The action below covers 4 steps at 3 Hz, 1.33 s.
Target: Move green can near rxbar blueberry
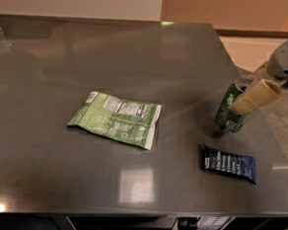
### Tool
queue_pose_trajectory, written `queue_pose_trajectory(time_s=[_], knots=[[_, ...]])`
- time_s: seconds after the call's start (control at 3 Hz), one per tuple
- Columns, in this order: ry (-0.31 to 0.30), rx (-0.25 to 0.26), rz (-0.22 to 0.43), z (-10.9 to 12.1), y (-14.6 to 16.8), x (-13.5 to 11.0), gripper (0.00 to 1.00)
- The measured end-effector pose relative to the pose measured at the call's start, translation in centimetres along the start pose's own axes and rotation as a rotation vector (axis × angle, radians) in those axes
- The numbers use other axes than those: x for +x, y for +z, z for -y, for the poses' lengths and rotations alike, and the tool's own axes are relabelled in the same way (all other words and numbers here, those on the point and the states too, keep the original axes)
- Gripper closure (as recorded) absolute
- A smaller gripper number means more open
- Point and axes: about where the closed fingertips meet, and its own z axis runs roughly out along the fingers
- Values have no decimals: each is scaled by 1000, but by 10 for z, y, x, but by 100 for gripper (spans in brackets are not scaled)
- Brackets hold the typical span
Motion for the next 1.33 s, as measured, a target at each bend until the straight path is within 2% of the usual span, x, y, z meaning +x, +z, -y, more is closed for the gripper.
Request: queue_pose_trajectory(time_s=[0.33, 0.67, 1.33], knots=[[14, 8, -13, -10, 5, 14, 100], [25, 24, -18, -17, 8, 24, 82], [44, 39, -6, -24, 16, 33, 36]])
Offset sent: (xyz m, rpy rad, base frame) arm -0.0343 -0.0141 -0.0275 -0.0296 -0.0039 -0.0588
